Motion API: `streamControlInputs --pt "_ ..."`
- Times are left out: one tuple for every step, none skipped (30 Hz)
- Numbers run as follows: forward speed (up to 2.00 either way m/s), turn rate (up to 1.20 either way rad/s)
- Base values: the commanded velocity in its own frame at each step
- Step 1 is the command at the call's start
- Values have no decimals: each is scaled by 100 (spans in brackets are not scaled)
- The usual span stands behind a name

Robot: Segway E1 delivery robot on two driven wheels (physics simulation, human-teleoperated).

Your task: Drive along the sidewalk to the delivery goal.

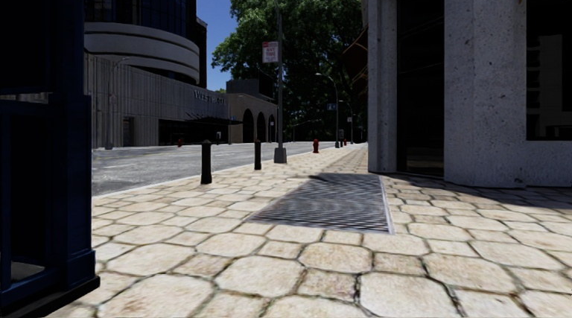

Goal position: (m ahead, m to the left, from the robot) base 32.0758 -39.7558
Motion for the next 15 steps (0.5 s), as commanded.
streamControlInputs --pt "200 0" --pt "200 0" --pt "200 0" --pt "200 0" --pt "200 0" --pt "200 0" --pt "200 0" --pt "200 0" --pt "200 0" --pt "200 0" --pt "200 0" --pt "200 0" --pt "200 0" --pt "200 0" --pt "200 0"
